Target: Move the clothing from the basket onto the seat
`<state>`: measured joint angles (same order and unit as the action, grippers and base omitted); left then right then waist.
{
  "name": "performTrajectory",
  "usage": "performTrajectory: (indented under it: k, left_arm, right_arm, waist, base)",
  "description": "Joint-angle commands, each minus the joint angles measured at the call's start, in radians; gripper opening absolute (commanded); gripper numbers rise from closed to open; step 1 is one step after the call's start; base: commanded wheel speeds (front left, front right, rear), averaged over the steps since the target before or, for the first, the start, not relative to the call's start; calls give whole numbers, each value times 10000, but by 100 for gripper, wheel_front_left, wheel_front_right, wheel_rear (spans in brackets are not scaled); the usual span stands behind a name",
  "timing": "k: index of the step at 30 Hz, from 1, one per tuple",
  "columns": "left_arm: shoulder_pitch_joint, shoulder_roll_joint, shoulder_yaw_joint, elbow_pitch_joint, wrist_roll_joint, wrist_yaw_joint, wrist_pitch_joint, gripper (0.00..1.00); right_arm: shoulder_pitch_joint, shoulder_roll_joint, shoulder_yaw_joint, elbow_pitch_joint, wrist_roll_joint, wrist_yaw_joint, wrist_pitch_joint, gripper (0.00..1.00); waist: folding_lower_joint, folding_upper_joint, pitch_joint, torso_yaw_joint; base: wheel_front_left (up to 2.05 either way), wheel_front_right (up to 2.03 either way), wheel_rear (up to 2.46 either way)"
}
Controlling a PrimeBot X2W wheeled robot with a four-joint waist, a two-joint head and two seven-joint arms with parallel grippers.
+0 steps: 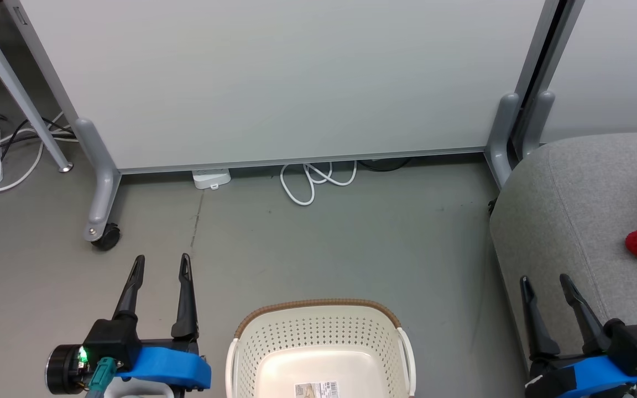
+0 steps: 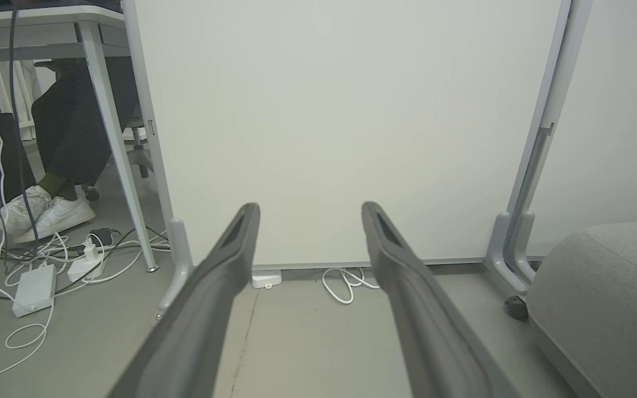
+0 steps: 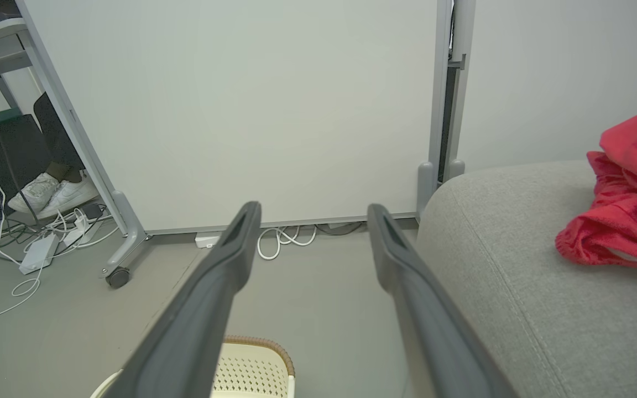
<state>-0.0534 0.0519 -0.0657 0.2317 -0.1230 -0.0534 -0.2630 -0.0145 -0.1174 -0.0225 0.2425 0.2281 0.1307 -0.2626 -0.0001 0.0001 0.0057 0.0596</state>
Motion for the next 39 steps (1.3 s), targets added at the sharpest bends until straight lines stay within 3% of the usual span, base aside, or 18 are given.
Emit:
performTrajectory:
  k: [1,16,17,22,39]
  left_arm:
    - [60,-13,70,23,26,-32,-26,100]
    - [82,-19,19,21,47,117,-26,100]
    - [54,-6,12,32,-10,115,1,0]
    - [292,-12,37,451,-189,101,134,0]
    - [56,-12,437,341,-3465,-64,946,0]
  right_arm:
    - [117,39,7,25,-55,1,-33,100]
    - [151,130,14,41,-74,1,-33,100]
    - [3,113,15,45,-50,0,1,0]
    - [34,189,8,445,121,0,114,0]
    - [-234,295,-210,350,3174,0,935,0]
  waist:
    - [1,-1,-5,10]
    - [1,-1,-97,99]
    - [1,-1,-97,99]
    - [1,-1,-99,94]
    - [1,-1,-95,0]
  base:
    - [0,0,0]
    - [0,0,0]
    - [0,0,0]
    - [0,0,0]
    - [0,0,0]
